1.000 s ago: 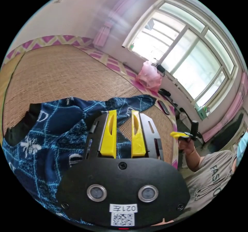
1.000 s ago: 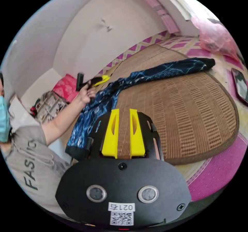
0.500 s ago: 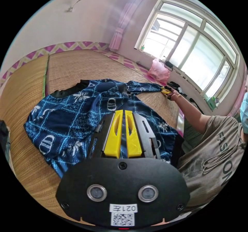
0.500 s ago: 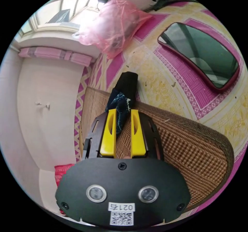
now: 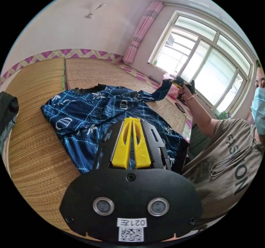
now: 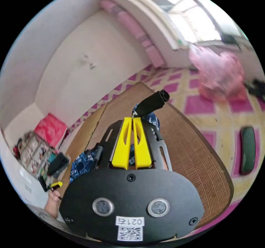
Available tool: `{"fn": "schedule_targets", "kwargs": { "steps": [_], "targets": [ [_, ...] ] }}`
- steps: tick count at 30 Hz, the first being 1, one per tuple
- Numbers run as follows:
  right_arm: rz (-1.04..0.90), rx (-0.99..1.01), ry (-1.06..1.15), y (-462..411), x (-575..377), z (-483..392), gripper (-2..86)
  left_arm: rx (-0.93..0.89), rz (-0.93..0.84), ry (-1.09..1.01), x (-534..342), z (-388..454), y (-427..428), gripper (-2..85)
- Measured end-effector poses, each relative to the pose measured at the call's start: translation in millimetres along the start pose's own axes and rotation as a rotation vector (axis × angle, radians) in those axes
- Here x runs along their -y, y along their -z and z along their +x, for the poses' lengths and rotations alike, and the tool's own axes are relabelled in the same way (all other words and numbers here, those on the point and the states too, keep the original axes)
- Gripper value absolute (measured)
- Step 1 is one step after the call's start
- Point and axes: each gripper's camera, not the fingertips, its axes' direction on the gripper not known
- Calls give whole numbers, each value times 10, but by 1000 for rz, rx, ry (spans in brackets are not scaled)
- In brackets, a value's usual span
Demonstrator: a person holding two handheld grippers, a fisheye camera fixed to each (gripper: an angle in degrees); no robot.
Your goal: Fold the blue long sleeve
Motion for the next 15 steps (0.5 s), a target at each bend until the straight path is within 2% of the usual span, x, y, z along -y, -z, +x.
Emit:
{"fn": "schedule_targets", "kwargs": {
  "steps": [1, 2, 4, 5, 7, 11, 13, 15],
  "targets": [
    [-11, 35, 131, -46, 45, -754, -6, -1, 3, 3, -52, -7, 71, -10],
    [-17, 50, 191, -75, 49, -1117, -6, -6, 7, 6, -152, -17, 209, -10],
    [-36, 102, 423, -242, -66, -2654, -6, -12, 18, 10, -315, -26, 431, -10],
    [-41, 117, 471, -298, -122, -3020, -6, -10, 25, 16, -430, -32, 585, -10],
    [-81, 202, 597, -599, -402, -4343, -6, -7, 42, 22, -615, -39, 826, -10],
    [-191, 279, 718, -1307, -1023, -5929, -6, -27, 64, 63, -1126, -114, 1304, -10],
    [-274, 251, 825, -1917, -1664, -6753, -7, -43, 68, 95, -1347, -171, 1471, -10],
    [-335, 187, 910, -2411, -2207, -7201, -8, -48, 75, 129, -1614, -223, 1701, -10]
  ]
}}
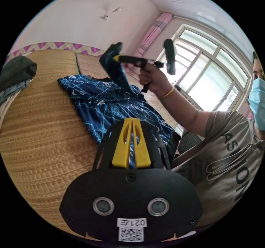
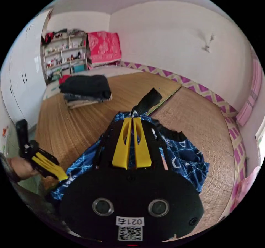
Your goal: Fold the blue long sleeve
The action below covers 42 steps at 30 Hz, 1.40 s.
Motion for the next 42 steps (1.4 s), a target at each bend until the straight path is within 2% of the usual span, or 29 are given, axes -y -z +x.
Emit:
{"fn": "schedule_targets", "kwargs": {
  "steps": [4, 8, 11, 16, 20, 23, 28, 34, 39, 42],
  "targets": [
    [-200, 17, 84, -1212, 36, -718, -7, 28, 3, 12, -260, -4, 360, -10],
    [-165, -24, 68, -1301, 196, -878, 10, 52, 15, 5, -445, 52, 738, -10],
    [-307, -59, 170, -1527, 297, -1133, 61, 34, 29, 15, -510, 71, 887, -10],
    [-204, 53, 147, -558, 217, -823, 79, -10, 41, 40, -597, 158, 1026, -9],
    [-180, 23, 95, 326, -217, -254, 57, -12, -13, 20, -742, 403, 1034, -5],
    [-200, -1, 20, 1020, -813, 244, 46, 23, -30, -8, -927, 679, 1088, 15],
    [-265, 28, -206, 2020, -2337, 839, 63, 33, -92, 64, -1349, 1003, 1183, 82],
    [-244, 117, -570, 2689, -4045, 1112, 80, 128, -107, 165, -2149, 1495, 1587, 94],
    [-216, 176, -739, 2937, -4866, 1257, 90, 150, -47, 307, -2807, 1745, 1942, 90],
    [-197, 247, -833, 2921, -5193, 1402, 88, 158, -59, 314, -2937, 1912, 1941, 95]
  ]
}}
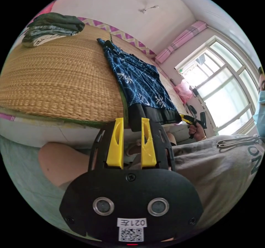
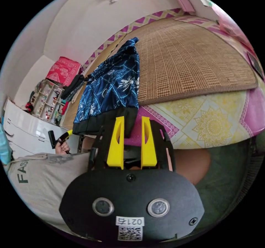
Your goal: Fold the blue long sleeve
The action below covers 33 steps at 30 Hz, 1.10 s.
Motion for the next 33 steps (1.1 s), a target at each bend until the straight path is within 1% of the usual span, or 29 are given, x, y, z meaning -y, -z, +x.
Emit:
{"fn": "schedule_targets", "kwargs": {
  "steps": [1, 4, 8, 12, 15, 17, 19, 21, 24, 25, 26, 29, 30, 32, 33],
  "targets": [
    [-6, 72, -38, -23, -30, 137, 85, 7, -6, -5, -21, 40, -1, 96],
    [-34, 170, -85, -130, -119, 376, 76, 69, -39, -43, -102, 254, -16, 99],
    [-47, 122, -43, -149, -217, 375, 99, 120, -63, -57, -155, 481, -122, 108],
    [-51, 116, -17, -106, -369, 410, 109, 142, -35, -99, -249, 734, -77, 101],
    [-62, 71, -7, -182, -517, 460, 106, 90, -59, -109, -336, 823, -220, 97],
    [-65, 41, 4, -242, -610, 477, 93, 91, -92, -113, -371, 856, -394, 95],
    [-61, -15, -1, -287, -721, 534, 56, 128, -119, -114, -405, 863, -561, 84],
    [-60, -40, -38, -310, -807, 670, 31, 118, -99, -87, -477, 791, -636, 48],
    [-61, 58, -67, -258, -958, 952, 16, 68, -75, -50, -616, 654, -666, 1],
    [-53, 106, -64, -184, -1028, 1050, 13, 46, -73, -51, -644, 639, -667, -2],
    [-46, 133, -56, -135, -1064, 1093, 12, 8, -60, -70, -707, 650, -633, -6],
    [-2, 293, -29, 108, -1288, 1355, 8, -32, 40, -161, -893, 782, -377, -9],
    [-7, 343, -31, 110, -1383, 1487, 8, -32, 47, -169, -961, 764, -349, -9],
    [-27, 357, -67, -22, -1547, 1726, 7, -46, 4, -141, -1052, 591, -512, -9],
    [-55, 368, -101, -177, -1654, 1880, 7, -59, -60, -76, -1124, 390, -732, -9]
  ]
}}
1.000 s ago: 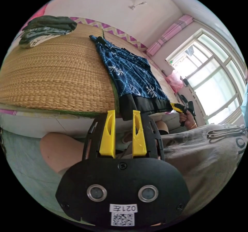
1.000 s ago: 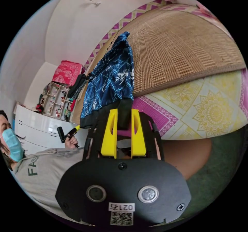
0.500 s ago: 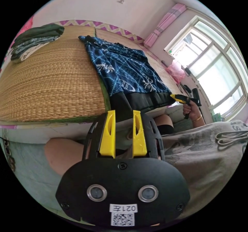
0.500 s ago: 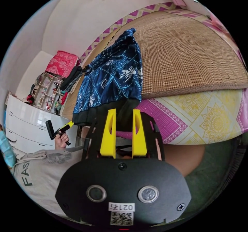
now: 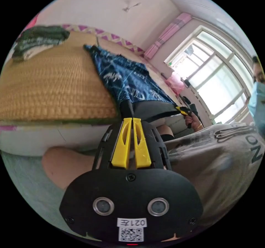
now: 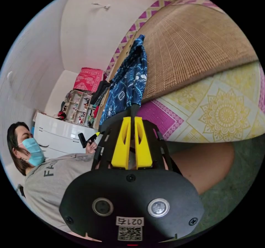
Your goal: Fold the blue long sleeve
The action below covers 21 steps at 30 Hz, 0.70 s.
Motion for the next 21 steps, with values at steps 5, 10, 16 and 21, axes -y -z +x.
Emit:
{"fn": "schedule_targets", "kwargs": {
  "steps": [5, 10, 16, 21],
  "targets": [
    [18, 98, -46, -175, -265, 470, 6, -178, 0, 138, -252, -581, -412, -4],
    [-7, 39, -25, -338, -486, 678, 6, -272, -37, 124, -341, -799, -647, 75],
    [2, 62, -30, -529, -716, 956, 6, -66, -108, 79, -469, -655, -1271, 110],
    [5, 61, -39, -719, -891, 1190, 6, -105, -131, 131, -589, -870, -1989, 18]
  ]
}}
